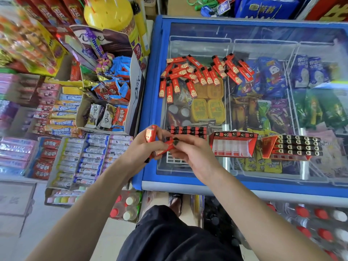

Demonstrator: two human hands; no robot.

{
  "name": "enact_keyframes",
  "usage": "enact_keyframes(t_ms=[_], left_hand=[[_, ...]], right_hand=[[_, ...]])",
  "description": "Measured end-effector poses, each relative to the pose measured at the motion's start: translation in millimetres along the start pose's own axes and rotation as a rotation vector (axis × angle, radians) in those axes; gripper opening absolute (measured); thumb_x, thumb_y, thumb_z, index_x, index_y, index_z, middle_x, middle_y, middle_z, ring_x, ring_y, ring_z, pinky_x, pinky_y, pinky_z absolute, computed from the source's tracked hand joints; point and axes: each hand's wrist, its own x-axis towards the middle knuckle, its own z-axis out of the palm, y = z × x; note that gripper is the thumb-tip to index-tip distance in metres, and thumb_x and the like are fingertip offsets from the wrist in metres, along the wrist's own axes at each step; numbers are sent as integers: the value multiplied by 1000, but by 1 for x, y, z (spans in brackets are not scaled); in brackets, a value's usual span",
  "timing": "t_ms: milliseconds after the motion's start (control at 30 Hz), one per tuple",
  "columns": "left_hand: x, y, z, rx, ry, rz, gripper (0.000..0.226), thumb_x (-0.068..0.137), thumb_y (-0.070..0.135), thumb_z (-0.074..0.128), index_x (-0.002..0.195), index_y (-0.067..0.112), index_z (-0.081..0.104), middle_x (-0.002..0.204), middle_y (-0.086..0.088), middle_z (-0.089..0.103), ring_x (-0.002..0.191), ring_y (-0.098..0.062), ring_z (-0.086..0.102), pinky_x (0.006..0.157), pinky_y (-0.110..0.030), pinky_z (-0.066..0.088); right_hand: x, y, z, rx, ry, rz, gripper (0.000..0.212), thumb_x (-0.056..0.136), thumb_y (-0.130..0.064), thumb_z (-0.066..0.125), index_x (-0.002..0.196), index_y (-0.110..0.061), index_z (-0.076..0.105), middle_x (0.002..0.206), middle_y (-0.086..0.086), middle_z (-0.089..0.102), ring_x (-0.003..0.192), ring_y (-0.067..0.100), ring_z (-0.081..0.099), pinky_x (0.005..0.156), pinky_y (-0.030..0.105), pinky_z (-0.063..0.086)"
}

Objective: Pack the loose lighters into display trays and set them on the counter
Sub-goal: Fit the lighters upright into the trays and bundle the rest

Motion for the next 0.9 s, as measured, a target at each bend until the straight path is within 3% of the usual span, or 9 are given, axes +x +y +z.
enact_keyframes(t_ms=[67, 167, 300, 400, 567, 700, 900], left_hand=[[4, -7, -7, 104, 101, -8, 23, 91, 1, 72, 82, 11, 53, 91, -11, 66, 57, -17, 51, 50, -26, 41], [12, -17, -18, 358, 249, -84, 29, 96, 28, 70, 81, 13, 50, 59, -1, 50, 53, -17, 50, 55, -30, 43], [22, -24, -23, 566, 280, -83, 35, 94, 36, 71, 78, 15, 48, 56, 4, 48, 51, -17, 53, 53, -31, 46], [31, -27, -22, 612, 244, -70, 26, 91, 33, 73, 79, 17, 57, 54, 11, 53, 50, -11, 53, 53, -30, 51], [39, -26, -14, 672, 226, -29, 17, 91, 27, 72, 84, 14, 62, 51, 12, 58, 44, -7, 54, 48, -23, 45], [40, -25, -13, 688, 203, -12, 16, 92, 22, 69, 82, 12, 61, 50, 12, 57, 42, -4, 52, 45, -16, 41], [42, -25, -16, 693, 209, -26, 19, 93, 25, 69, 81, 12, 61, 56, 8, 59, 44, -6, 53, 46, -18, 42]], right_hand=[[0, -2, 0, -9, 48, -36, 22, 95, 1, 64, 116, -4, 70, 100, 18, 75, 85, 21, 73, 78, 30, 59], [-5, 0, -3, -320, 162, -249, 21, 88, -2, 71, 104, -16, 71, 92, 4, 71, 81, 14, 68, 71, 27, 57], [-4, 20, -8, -795, 192, -570, 20, 87, -1, 70, 101, -15, 67, 94, -7, 65, 76, 10, 62, 69, 27, 54], [4, 37, -10, -1040, 175, -703, 18, 89, -1, 69, 104, -10, 65, 103, -2, 60, 75, 12, 58, 66, 32, 51], [17, 54, -7, -1204, 161, -746, 11, 93, -2, 64, 103, -6, 63, 103, 4, 55, 70, 22, 60, 56, 40, 54], [23, 56, -7, -1265, 167, -793, 10, 95, -4, 62, 105, -6, 61, 100, 7, 55, 62, 24, 58, 49, 37, 53], [25, 54, -8, -1305, 152, -878, 22, 85, 8, 72, 101, -4, 63, 94, 9, 56, 56, 23, 53, 42, 35, 49]])
